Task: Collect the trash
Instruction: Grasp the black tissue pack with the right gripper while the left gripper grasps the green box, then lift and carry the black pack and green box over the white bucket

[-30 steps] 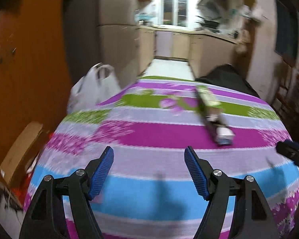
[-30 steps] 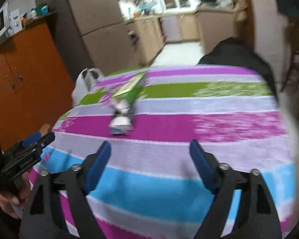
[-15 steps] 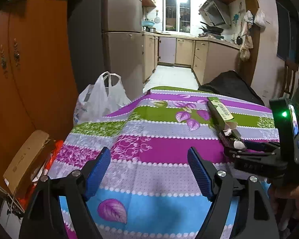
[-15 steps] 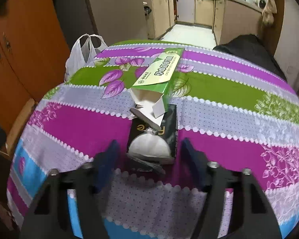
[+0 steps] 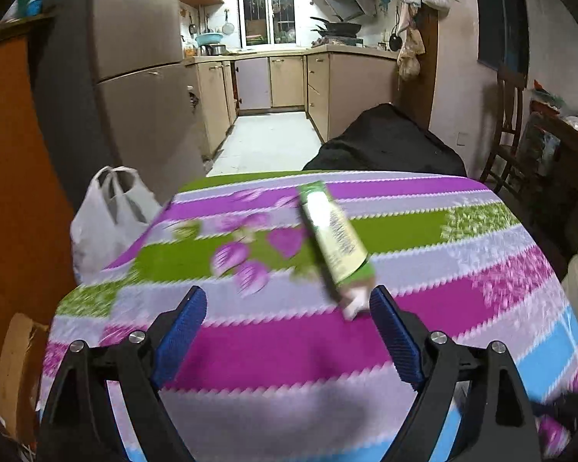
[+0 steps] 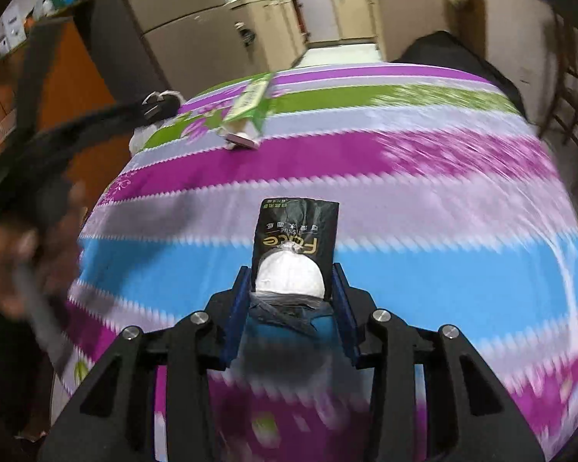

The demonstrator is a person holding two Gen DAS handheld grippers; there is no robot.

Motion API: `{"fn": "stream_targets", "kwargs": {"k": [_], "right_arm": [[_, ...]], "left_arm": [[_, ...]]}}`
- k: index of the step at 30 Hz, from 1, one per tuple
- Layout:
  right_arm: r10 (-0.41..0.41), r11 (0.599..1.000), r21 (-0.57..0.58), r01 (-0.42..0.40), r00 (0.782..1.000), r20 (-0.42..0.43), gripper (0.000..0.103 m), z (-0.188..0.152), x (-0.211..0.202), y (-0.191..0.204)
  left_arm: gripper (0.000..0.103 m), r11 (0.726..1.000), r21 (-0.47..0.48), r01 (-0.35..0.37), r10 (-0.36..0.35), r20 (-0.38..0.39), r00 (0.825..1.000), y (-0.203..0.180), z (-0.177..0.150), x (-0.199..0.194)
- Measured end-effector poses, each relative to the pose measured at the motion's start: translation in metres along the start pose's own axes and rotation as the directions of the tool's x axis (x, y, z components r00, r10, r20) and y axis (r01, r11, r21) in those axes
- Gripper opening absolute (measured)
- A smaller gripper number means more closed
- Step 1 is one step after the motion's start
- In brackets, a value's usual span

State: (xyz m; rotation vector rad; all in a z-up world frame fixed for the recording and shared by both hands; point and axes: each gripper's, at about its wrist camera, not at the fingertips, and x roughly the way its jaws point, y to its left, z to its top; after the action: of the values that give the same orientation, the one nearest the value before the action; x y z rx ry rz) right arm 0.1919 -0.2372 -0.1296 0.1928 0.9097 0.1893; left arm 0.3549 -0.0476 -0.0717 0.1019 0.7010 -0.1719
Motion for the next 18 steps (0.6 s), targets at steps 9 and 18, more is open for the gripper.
{"fn": "stream_targets", "kwargs": {"k": [9,18], "right_arm": [[-0.006,0.994,0.106,0.0,0.999,0.052,0.039,-0.021,-0.045,-0.032],[-0.006,0.994,0.109,-0.001,0.998,0.064,0.039,-0.024,-0.051,-0.037]], "left_arm": [[0.086,1.0,-0.018,0.014,-0.016,-0.122,0.992,-0.046,0.041,0.093],[0.039,0.999,-0.045,0.022,-0.031,-0.206,0.978,-0.04,0.036,0.137]]}}
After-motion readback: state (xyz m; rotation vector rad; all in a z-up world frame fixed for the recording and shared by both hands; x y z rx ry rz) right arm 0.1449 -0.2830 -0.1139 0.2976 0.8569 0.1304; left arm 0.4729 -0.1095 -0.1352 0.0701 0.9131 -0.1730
